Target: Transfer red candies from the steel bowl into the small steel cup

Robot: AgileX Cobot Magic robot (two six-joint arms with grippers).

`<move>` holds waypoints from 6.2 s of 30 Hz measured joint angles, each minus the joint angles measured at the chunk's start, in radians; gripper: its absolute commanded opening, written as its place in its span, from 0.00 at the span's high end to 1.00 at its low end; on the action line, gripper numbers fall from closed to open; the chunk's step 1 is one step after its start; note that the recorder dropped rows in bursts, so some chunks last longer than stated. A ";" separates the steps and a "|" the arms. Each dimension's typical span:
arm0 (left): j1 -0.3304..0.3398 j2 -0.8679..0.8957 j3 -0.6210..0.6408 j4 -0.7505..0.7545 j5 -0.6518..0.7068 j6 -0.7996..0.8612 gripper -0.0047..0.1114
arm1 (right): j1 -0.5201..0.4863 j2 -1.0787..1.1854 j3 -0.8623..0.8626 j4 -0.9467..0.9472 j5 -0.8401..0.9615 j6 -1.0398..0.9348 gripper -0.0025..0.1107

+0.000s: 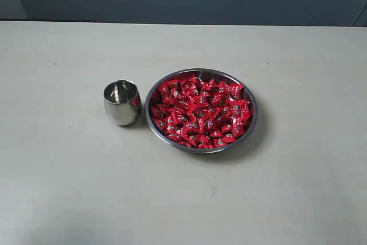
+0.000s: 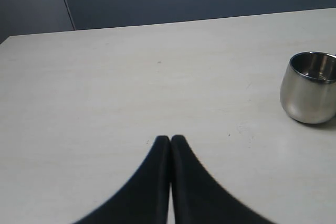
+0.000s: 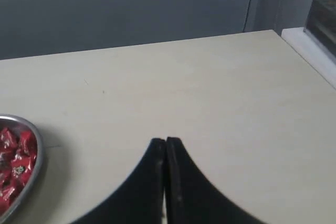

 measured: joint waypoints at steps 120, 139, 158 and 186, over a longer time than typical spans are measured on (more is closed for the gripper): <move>0.000 0.000 0.000 0.000 0.000 0.000 0.96 | 0.812 1.710 -1.326 0.536 0.304 -0.568 0.97; 0.000 0.000 0.000 0.000 0.000 0.000 0.96 | 0.813 1.650 -1.424 0.479 0.369 -0.530 0.64; 0.000 0.000 0.000 0.000 0.000 0.000 0.96 | 0.813 1.406 -1.054 -0.269 0.270 0.043 0.64; 0.000 0.000 0.000 0.000 0.000 0.000 0.96 | 0.608 1.336 -0.798 -0.245 0.079 0.180 0.64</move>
